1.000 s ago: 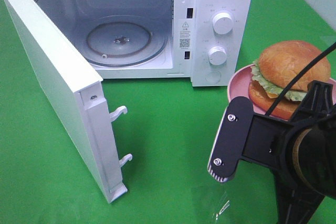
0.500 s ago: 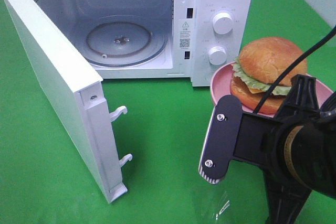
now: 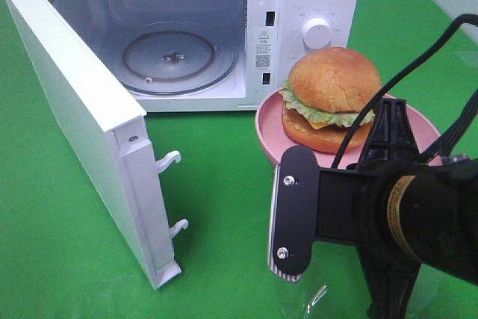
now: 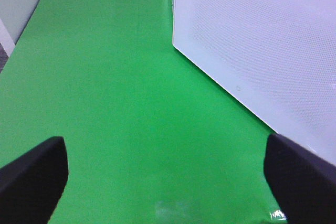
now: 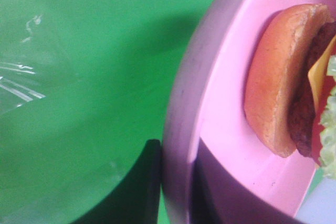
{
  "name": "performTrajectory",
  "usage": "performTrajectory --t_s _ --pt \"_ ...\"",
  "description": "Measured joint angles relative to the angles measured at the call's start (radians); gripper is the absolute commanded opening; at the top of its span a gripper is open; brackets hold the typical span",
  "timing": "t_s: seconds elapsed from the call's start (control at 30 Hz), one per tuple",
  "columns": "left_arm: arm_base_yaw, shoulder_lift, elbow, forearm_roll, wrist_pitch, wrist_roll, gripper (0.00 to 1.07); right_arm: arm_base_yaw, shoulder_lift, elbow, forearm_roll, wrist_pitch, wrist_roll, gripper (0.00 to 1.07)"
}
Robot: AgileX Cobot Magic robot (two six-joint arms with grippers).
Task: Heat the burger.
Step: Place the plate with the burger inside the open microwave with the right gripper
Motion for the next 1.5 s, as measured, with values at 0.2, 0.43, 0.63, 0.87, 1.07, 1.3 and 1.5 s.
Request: performTrajectory --t_s 0.2,0.43,0.63,0.87,1.07,1.3,1.5 --pt "0.0 0.0 0.0 0.0 0.0 0.0 0.93 0.0 0.0 0.0 -0.053 -0.034 -0.004 0.1" --pt "0.0 0.0 0.0 0.0 0.0 0.0 0.93 0.0 0.0 0.0 -0.054 -0.097 -0.027 0.0" --pt "0.0 0.0 0.0 0.0 0.0 0.0 0.93 -0.001 0.0 0.001 -0.109 -0.135 -0.06 0.0" --pt "0.0 0.0 0.0 0.0 0.0 0.0 0.93 -0.001 0.0 0.002 -0.125 -0.17 -0.089 0.0" --pt "0.0 0.0 0.0 0.0 0.0 0.0 0.93 -0.068 0.0 0.002 -0.113 -0.278 -0.194 0.0" --pt "0.0 0.0 0.0 0.0 0.0 0.0 0.93 -0.167 0.0 0.006 -0.064 -0.355 -0.355 0.0" --pt "0.0 0.0 0.0 0.0 0.0 0.0 0.93 -0.234 0.002 0.011 0.013 -0.482 -0.551 0.0"
